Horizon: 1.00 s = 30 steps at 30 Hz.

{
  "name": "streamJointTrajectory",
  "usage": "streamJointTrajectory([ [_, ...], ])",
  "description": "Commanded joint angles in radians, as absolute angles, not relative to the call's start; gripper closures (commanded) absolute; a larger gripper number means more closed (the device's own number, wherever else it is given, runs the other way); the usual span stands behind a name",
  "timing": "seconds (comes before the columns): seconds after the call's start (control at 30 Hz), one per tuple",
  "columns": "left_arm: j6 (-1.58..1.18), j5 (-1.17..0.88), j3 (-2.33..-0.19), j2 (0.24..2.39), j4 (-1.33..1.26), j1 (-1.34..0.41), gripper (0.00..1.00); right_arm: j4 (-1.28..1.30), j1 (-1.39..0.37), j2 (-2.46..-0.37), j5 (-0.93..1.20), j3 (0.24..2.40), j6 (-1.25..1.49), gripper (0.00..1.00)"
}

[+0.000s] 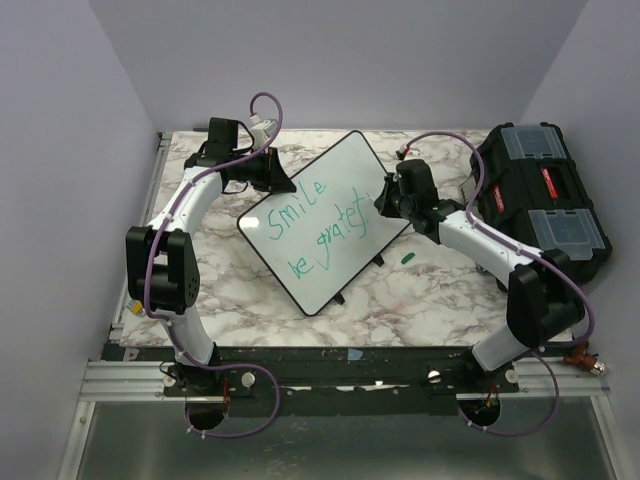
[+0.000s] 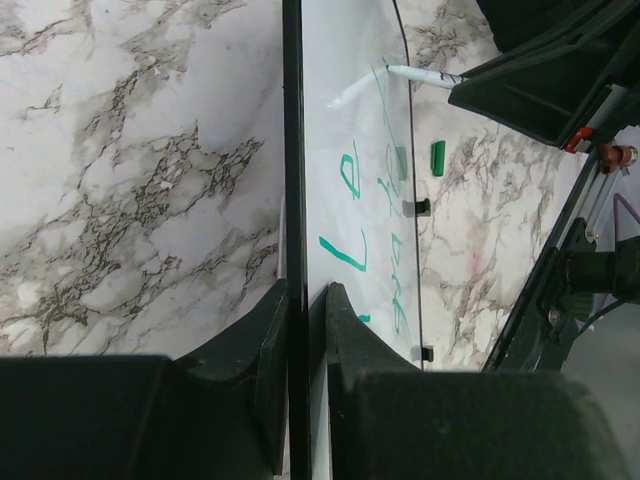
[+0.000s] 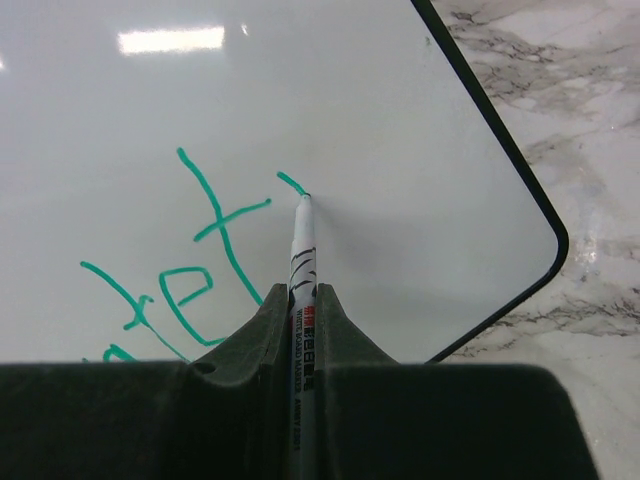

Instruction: Write a sentence on the whiteboard

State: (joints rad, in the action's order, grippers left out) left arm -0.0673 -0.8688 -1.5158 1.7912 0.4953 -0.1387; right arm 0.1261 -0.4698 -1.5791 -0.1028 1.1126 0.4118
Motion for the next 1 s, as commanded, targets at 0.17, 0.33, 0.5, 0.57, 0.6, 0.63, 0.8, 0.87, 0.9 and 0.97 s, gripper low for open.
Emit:
streamJointTrajectory([
  [0.17, 0.041, -0.841, -1.518, 1.762, 0.454, -0.144, 1.0, 0.148, -0.465, -1.539, -0.09, 1.003, 0.426, 0.99],
  [0.33, 0.038, -0.837, -1.518, 1.761, 0.456, -0.144, 1.0, 0.15, -0.465, -1.563, -0.108, 1.039, 0.427, 0.99],
  [0.5, 0.038, -0.834, -1.517, 1.758, 0.457, -0.144, 1.0, 0.156, -0.462, -1.601, -0.122, 1.091, 0.426, 0.99],
  [0.57, 0.038, -0.833, -1.517, 1.758, 0.456, -0.144, 1.0, 0.159, -0.458, -1.615, -0.124, 1.107, 0.426, 0.99],
  [0.6, 0.038, -0.833, -1.516, 1.76, 0.457, -0.144, 1.0, 0.16, -0.456, -1.622, -0.125, 1.115, 0.426, 0.99],
  [0.63, 0.038, -0.834, -1.517, 1.76, 0.457, -0.144, 1.0, 0.16, -0.456, -1.628, -0.125, 1.122, 0.426, 0.99],
  [0.8, 0.038, -0.834, -1.519, 1.761, 0.457, -0.144, 1.0, 0.161, -0.452, -1.654, -0.121, 1.162, 0.421, 0.99],
  [0.87, 0.038, -0.836, -1.518, 1.762, 0.456, -0.144, 1.0, 0.161, -0.452, -1.662, -0.12, 1.174, 0.42, 0.99],
  [0.9, 0.038, -0.836, -1.518, 1.761, 0.456, -0.144, 1.0, 0.161, -0.453, -1.666, -0.117, 1.181, 0.419, 0.99],
  [0.97, 0.038, -0.836, -1.518, 1.761, 0.456, -0.144, 1.0, 0.161, -0.452, -1.671, -0.115, 1.191, 0.418, 0.99],
])
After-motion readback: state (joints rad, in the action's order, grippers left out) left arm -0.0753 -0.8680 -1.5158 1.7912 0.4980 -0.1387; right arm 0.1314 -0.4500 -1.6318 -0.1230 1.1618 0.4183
